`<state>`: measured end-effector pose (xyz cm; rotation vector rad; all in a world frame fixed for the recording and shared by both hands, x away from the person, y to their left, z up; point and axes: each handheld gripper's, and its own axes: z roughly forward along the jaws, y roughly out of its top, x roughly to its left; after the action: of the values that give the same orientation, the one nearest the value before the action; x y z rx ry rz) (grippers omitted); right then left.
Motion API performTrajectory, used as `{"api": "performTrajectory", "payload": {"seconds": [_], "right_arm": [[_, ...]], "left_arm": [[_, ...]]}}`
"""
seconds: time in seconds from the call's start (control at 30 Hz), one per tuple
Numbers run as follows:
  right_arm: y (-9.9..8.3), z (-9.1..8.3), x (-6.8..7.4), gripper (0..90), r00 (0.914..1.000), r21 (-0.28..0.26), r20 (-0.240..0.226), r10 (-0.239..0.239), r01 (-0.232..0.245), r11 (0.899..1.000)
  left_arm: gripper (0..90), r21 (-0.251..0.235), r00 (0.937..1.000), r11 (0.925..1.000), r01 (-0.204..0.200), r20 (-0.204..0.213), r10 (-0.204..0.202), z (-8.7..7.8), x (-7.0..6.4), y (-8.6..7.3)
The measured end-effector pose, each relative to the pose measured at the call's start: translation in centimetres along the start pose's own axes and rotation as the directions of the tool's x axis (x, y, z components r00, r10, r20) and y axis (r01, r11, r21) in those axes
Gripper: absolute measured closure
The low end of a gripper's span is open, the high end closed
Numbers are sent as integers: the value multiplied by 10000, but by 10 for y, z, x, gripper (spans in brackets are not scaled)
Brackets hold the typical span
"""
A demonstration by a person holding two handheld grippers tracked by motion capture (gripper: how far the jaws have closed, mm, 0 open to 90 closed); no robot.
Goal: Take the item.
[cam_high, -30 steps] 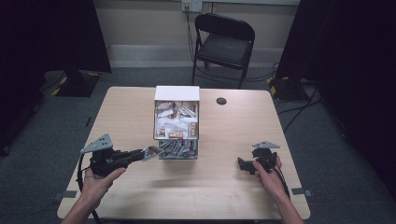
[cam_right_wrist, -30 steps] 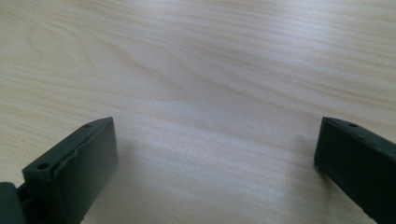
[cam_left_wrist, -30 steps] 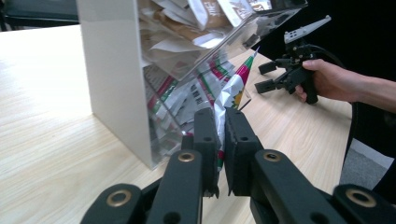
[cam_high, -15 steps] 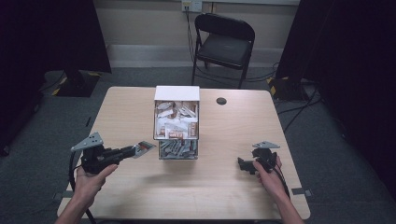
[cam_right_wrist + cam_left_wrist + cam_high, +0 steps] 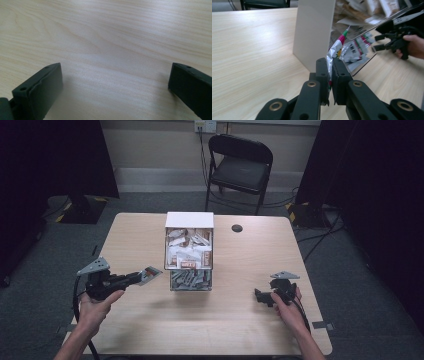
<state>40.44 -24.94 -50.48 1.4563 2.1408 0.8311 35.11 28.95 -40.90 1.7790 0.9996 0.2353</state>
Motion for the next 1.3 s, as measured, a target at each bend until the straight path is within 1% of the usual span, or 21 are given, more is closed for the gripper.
{"api": "performTrajectory", "payload": {"seconds": [0.03, 0.1, 0.17, 0.23, 0.3, 0.37, 0.4, 0.53, 0.6, 0.63, 0.67, 0.73, 0.8, 0.87, 0.9, 1.0, 1.07, 1.3], "right_arm": [[0, 0, 0, 0, 10000, 0, -1, -3, 3, 10000], [0, 0, 0, 0, 10000, 1, 0, -1, 1, 10000], [0, 0, 0, 0, 10000, -1, -1, -3, 3, 10000], [0, 0, 0, 0, 10000, -1, 2, -3, 3, 10000], [0, 0, 0, 0, 10000, 2, 2, 0, 0, 10000], [0, 0, 0, 0, 10000, -1, 0, -3, 3, 10000], [0, 0, 0, 0, 10000, 0, -1, -3, 3, 10000], [0, 0, 0, 0, 10000, 2, 1, -2, 2, 10000], [0, 0, 0, 0, 10000, 0, 0, -4, 4, 10000], [0, 0, 0, 0, 10000, 0, 1, -3, 3, 10000], [0, 0, 0, 0, 10000, 0, 1, -1, 1, 10000], [0, 0, 0, 0, 10000, 1, 0, 0, 0, 10000], [0, 0, 0, 0, 10000, 1, 1, -3, 3, 10000], [0, 0, 0, 0, 10000, 0, 0, -3, 3, 10000], [0, 0, 0, 0, 10000, 2, 0, -1, 1, 10000], [0, 0, 0, 0, 10000, 0, 1, -3, 3, 10000], [0, 0, 0, 0, 10000, -1, 0, -2, 2, 10000], [0, 0, 0, 0, 10000, 0, 1, -3, 3, 10000]], "left_arm": [[849, 54, 9999, 10000, -2, -109, 2, 1, 2, 1], [849, 28, 9998, 10000, 40, -192, -40, 2, 5, 2], [849, 275, 9990, 9996, 69, -442, -56, 5, 10, 5], [850, 267, 9987, 9996, 119, -497, -106, 8, 14, 6], [850, 272, 9986, 9996, 82, -519, -68, 10, 17, 8], [849, 220, 9982, 9996, 151, -584, -138, 12, 21, 9], [849, 151, 9981, 9996, 257, -559, -248, 13, 23, 9], [849, 256, 9966, 9992, 307, -766, -286, 18, 29, 7], [849, 387, 9963, 9990, 232, -830, -199, 21, 31, 6], [850, 472, 9955, 9987, 191, -937, -146, 23, 33, 5], [849, 503, 9955, 9984, 268, -920, -221, 25, 35, 5], [850, 540, 9957, 9982, 278, -903, -228, 28, 36, 4], [850, 710, 9955, 9971, 265, -931, -198, 33, 36, 2], [850, 969, 9943, 9950, 220, -1056, -117, 39, 37, -2], [849, 982, 9948, 9948, 274, -1006, -174, 40, 38, -3], [850, 1027, 9945, 9943, 272, -1036, -165, 42, 40, -5], [850, 1084, 9924, 9936, 324, -1215, -191, 43, 43, -8], [850, 1323, 9895, 9900, 486, -1412, -297, 45, 52, -12]]}}
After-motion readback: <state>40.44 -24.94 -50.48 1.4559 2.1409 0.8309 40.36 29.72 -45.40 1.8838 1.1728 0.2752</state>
